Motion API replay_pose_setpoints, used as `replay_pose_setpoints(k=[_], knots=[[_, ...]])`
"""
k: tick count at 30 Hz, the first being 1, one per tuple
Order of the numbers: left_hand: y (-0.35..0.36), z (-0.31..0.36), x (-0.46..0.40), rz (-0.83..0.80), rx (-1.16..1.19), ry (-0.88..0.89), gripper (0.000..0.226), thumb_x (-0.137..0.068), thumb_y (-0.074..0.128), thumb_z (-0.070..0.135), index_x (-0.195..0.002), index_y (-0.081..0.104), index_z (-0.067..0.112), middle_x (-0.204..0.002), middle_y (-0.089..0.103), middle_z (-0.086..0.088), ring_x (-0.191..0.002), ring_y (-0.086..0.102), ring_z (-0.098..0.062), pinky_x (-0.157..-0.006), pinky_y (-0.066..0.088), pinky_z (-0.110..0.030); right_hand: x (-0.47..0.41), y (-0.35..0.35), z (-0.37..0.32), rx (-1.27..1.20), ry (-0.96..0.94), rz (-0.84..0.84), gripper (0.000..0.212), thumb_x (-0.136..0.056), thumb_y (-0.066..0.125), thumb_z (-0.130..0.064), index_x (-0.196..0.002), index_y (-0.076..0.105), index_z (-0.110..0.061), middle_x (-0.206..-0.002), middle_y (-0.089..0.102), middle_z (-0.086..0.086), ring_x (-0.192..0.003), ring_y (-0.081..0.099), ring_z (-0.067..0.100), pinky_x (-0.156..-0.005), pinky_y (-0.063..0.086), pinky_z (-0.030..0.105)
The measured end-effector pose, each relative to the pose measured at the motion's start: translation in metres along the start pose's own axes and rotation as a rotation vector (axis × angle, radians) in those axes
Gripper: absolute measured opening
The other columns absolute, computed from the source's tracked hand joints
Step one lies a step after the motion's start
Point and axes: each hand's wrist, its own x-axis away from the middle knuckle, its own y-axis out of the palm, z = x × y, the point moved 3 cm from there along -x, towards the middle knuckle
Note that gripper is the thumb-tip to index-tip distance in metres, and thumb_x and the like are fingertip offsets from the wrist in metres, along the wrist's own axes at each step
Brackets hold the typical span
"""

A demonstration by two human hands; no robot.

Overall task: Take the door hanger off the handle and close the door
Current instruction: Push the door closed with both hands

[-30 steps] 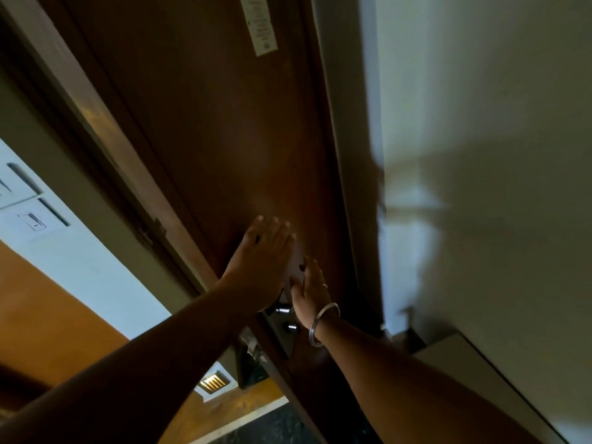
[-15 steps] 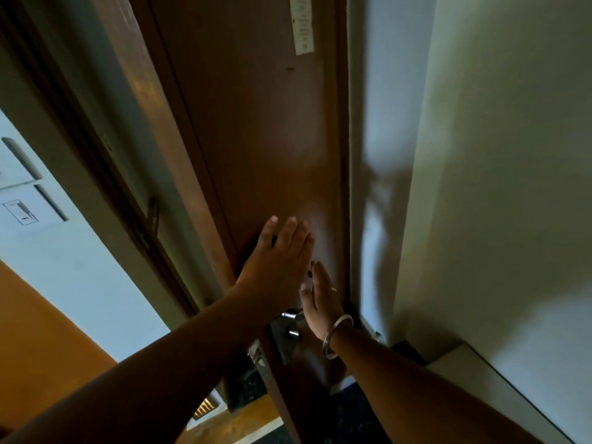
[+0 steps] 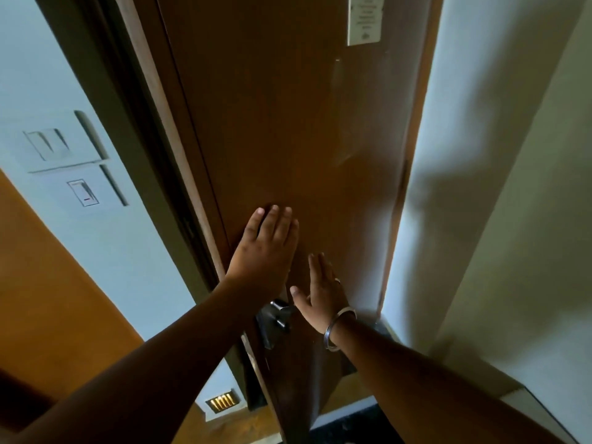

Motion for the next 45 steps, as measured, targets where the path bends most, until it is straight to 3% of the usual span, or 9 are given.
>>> replay_pose_setpoints(k=[4, 7, 11, 14, 16, 24, 32, 39, 45], knots=[[0.035, -0.03, -0.006, 0.071, 0.027, -0.117, 0.079, -0.098, 0.036, 0.048, -0.152, 0.001, 0.003, -0.162, -0.003, -0.019, -0.149, -0.002, -0.034, -0.115, -0.01, -0.049, -0.051, 0.002, -0.026, 0.103, -0.231, 0.064, 0.085, -0.087, 0.056, -0.044, -0.151, 0.005, -0.023, -0.161, 0.006, 0.015, -0.146, 0.012, 0.037, -0.111, 0.03, 0.055], [0.057, -0.051, -0.015, 0.126, 0.034, -0.223, 0.072, -0.093, 0.049, 0.043, -0.149, 0.028, 0.004, -0.16, 0.017, -0.018, -0.147, 0.018, -0.035, -0.117, 0.007, -0.05, -0.098, 0.0, -0.036, 0.136, -0.327, 0.145, 0.084, -0.083, 0.061, -0.041, -0.15, 0.012, -0.025, -0.16, 0.011, 0.017, -0.143, 0.02, 0.039, -0.104, 0.039, 0.058], [0.09, -0.077, -0.029, 0.161, 0.071, -0.382, 0.072, -0.088, 0.06, 0.041, -0.149, 0.037, 0.011, -0.16, 0.02, -0.017, -0.146, 0.019, -0.036, -0.117, 0.014, -0.053, -0.159, -0.001, -0.046, 0.205, -0.492, 0.23, 0.076, -0.088, 0.054, -0.044, -0.152, 0.016, -0.029, -0.161, 0.006, 0.013, -0.143, 0.017, 0.04, -0.11, 0.03, 0.056], [0.114, -0.094, -0.045, 0.207, 0.089, -0.515, 0.071, -0.089, 0.056, 0.042, -0.15, 0.034, 0.015, -0.161, 0.015, -0.018, -0.147, 0.015, -0.038, -0.116, 0.014, -0.055, -0.203, -0.004, -0.053, 0.3, -0.61, 0.307, 0.077, -0.084, 0.055, -0.03, -0.152, 0.018, -0.029, -0.161, 0.006, 0.015, -0.144, 0.012, 0.043, -0.111, 0.025, 0.059], [0.126, -0.105, -0.054, 0.24, 0.108, -0.607, 0.074, -0.088, 0.053, 0.047, -0.152, 0.03, 0.018, -0.161, 0.013, -0.019, -0.147, 0.007, -0.037, -0.116, 0.015, -0.056, -0.223, -0.006, -0.057, 0.351, -0.648, 0.336, 0.092, -0.074, 0.065, -0.017, -0.152, 0.018, -0.029, -0.16, 0.005, 0.015, -0.145, 0.007, 0.041, -0.111, 0.022, 0.06], [0.172, -0.151, -0.1, 0.181, 0.181, -0.776, 0.097, -0.08, 0.066, 0.059, -0.155, 0.014, 0.025, -0.16, 0.013, -0.023, -0.145, 0.014, -0.044, -0.113, 0.016, -0.059, -0.285, -0.006, -0.072, 0.405, -0.647, 0.312, 0.102, -0.065, 0.083, -0.028, -0.149, 0.025, -0.03, -0.159, 0.017, 0.018, -0.144, 0.011, 0.041, -0.109, 0.021, 0.064], [0.199, -0.191, -0.134, 0.124, 0.227, -0.811, 0.11, -0.071, 0.073, 0.062, -0.155, 0.013, 0.024, -0.16, 0.014, -0.023, -0.143, 0.022, -0.044, -0.109, 0.028, -0.059, -0.33, 0.007, -0.086, 0.5, -0.609, 0.308, 0.101, -0.064, 0.086, -0.032, -0.148, 0.03, -0.027, -0.157, 0.02, 0.022, -0.143, 0.017, 0.044, -0.106, 0.028, 0.067], [0.227, -0.211, -0.162, 0.08, 0.305, -0.766, 0.111, -0.079, 0.064, 0.061, -0.154, -0.013, 0.031, -0.159, -0.02, -0.013, -0.146, -0.013, -0.031, -0.117, 0.002, -0.051, -0.361, 0.015, -0.091, 0.611, -0.622, 0.375, 0.1, -0.06, 0.087, -0.035, -0.146, 0.037, -0.023, -0.153, 0.029, 0.024, -0.139, 0.028, 0.046, -0.099, 0.036, 0.068], [0.244, -0.228, -0.182, 0.063, 0.36, -0.746, 0.121, -0.077, 0.071, 0.055, -0.147, -0.026, 0.037, -0.156, -0.031, -0.006, -0.146, -0.019, -0.029, -0.118, 0.001, -0.051, -0.378, 0.018, -0.091, 0.647, -0.603, 0.403, 0.092, -0.064, 0.084, -0.031, -0.145, 0.04, -0.024, -0.152, 0.032, 0.023, -0.138, 0.03, 0.044, -0.099, 0.038, 0.066]])
